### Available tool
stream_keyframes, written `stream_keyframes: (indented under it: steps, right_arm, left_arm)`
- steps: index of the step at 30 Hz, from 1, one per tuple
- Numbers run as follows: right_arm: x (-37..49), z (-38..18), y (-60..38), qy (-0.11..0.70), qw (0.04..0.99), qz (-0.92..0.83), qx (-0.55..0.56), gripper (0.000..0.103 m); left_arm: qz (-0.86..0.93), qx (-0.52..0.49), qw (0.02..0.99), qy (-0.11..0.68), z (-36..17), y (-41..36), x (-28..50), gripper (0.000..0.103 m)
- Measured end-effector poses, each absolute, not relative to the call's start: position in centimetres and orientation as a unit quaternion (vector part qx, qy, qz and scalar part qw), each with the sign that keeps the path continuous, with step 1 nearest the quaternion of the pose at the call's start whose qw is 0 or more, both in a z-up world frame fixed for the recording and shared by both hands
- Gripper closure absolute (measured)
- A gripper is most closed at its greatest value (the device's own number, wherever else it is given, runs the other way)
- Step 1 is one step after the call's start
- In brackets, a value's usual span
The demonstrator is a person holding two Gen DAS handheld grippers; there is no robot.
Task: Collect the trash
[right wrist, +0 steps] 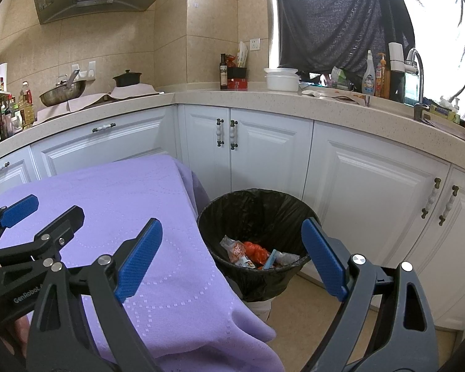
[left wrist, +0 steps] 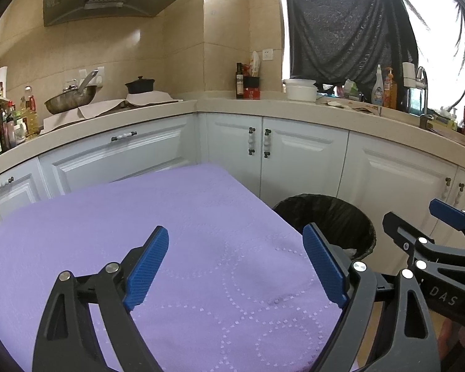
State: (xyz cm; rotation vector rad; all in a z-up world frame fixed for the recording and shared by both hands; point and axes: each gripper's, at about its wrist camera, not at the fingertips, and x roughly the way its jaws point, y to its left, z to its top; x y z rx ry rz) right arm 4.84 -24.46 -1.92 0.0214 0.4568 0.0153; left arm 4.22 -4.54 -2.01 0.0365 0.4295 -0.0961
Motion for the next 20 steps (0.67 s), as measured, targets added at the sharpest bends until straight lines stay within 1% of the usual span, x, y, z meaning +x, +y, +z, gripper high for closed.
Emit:
stream_keyframes:
  steps: [4, 14, 20]
  right_arm:
    - [4.9, -1.9, -24.5, 0.226, 0.974, 0.007, 0.01, 0.014]
    - [4.9, -1.9, -24.6, 0.225, 0.974, 0.008, 0.011, 0.014]
    - [5.3, -1.5, -24.4, 0.231, 0.973, 0.015, 0.008, 0.013]
  left_arm:
    - [-0.045, 0.014, 0.974, 0.22, -2.2, -4.4, 4.6, 0.014]
    - [-0.026, 0.01, 0.975, 0.219, -2.1, -4.0, 4.8, 0.014]
    - [-0.012, 0.02, 0.972, 0.235, -2.4, -3.2, 5.5, 0.014]
